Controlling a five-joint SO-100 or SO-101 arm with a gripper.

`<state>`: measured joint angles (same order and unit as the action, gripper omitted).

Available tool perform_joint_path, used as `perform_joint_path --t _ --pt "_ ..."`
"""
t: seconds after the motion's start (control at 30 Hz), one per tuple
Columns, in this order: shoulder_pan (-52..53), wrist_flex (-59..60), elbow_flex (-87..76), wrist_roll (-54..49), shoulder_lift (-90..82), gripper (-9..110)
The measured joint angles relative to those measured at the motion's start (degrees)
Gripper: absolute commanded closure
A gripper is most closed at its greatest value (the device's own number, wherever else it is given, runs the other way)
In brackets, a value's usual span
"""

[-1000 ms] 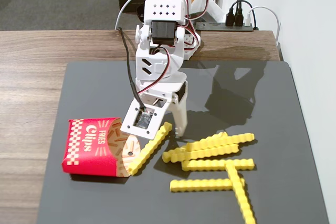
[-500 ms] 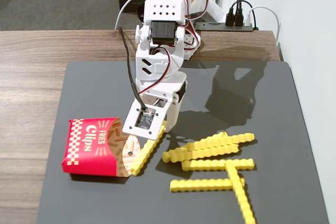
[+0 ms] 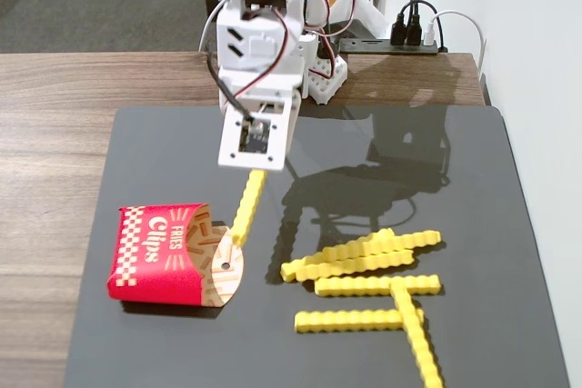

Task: Grab a fry

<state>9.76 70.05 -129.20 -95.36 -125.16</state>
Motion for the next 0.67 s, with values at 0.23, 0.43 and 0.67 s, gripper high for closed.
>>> perform_joint_path --t 0.23,0.43,0.67 --pt "-1.3 6.3 6.6 -1.9 -1.8 101" --pt "-3.4 10.5 12.4 -1.8 -1.8 101" --pt "-3.4 11.3 13.4 -1.6 -1.8 101"
